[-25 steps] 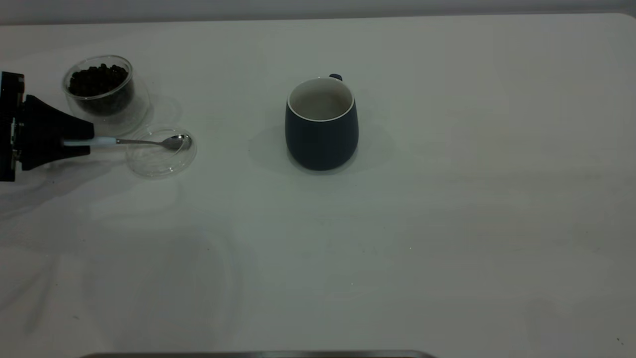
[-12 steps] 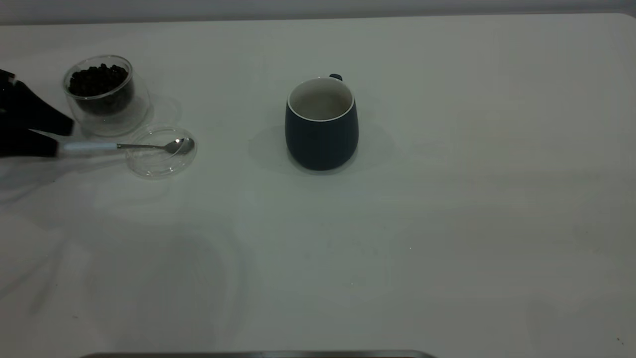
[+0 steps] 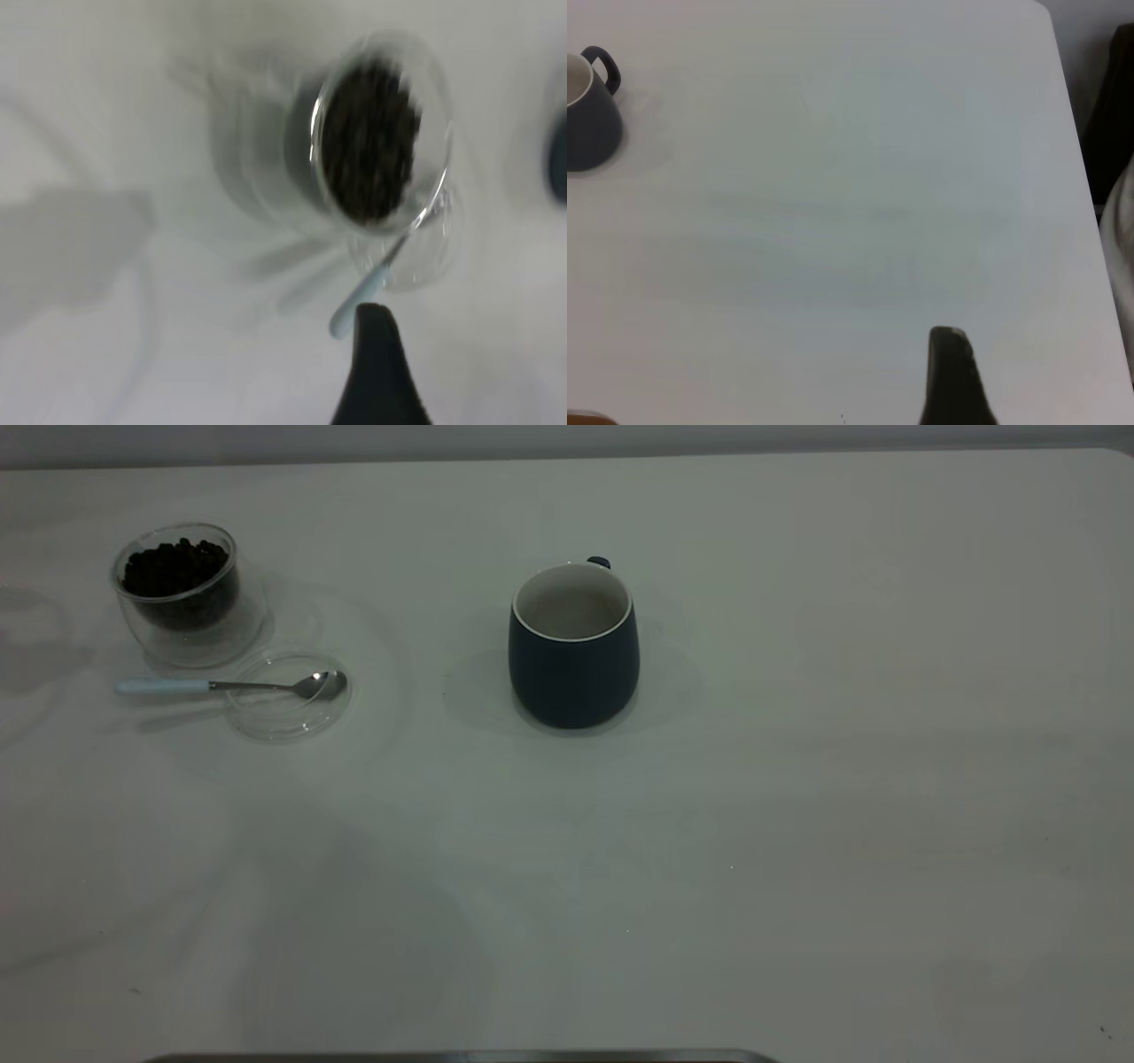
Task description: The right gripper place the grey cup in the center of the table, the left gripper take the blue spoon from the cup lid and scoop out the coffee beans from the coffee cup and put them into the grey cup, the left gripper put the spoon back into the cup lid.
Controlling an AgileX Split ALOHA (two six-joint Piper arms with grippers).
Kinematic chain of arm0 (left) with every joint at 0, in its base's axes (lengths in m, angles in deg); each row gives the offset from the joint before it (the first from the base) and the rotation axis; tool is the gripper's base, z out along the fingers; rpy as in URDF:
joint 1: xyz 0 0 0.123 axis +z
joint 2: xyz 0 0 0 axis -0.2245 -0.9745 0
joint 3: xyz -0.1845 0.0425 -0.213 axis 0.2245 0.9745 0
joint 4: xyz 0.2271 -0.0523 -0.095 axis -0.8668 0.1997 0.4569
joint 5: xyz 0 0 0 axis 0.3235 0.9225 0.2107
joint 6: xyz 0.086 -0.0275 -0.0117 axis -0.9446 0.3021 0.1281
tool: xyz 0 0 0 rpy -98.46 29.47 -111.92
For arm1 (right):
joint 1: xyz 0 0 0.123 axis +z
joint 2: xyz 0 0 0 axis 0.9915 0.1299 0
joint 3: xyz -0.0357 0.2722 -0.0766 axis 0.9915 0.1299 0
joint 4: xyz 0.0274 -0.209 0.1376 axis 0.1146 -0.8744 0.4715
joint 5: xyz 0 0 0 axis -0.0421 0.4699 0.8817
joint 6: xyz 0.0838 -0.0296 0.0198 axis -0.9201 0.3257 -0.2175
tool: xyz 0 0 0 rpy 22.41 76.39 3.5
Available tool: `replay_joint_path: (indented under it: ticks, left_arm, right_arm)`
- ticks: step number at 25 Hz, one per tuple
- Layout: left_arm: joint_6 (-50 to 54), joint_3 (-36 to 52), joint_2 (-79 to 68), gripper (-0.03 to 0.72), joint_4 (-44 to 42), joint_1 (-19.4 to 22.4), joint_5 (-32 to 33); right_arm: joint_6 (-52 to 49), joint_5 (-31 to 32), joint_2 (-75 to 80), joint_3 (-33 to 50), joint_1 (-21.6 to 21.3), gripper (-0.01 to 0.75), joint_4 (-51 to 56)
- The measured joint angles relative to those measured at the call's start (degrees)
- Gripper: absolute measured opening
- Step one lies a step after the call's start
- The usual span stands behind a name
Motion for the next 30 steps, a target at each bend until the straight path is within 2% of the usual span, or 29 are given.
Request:
replay_joint_path:
  ticks: [4,9,14,19,30]
  left_arm:
    - [8.96,-0.93,7.74,0.593,-8.42,-3.95,0.00]
    - [20.95,-0.61,16.22,0.592,-20.04,-11.92,0.00]
    - [24.75,10.41,29.44,0.592,-26.85,-19.17,0.00]
    - [25.50,25.36,44.50,0.592,-29.75,-19.99,0.00]
    - [28.49,50.81,74.28,0.592,-29.85,-21.08,0.00]
  right_arm:
    - [0.00,0.00,0.00,0.00,0.00,0.459,0.00]
    - [0.00,0.00,0.00,0.00,0.00,0.459,0.00]
    - [0.00,0.00,0.00,0.00,0.00,0.459,0.00]
    - [0.00,0.00,0.00,0.00,0.00,0.459,0.00]
    - [0.00,0.00,0.00,0.00,0.00,0.459,0.00]
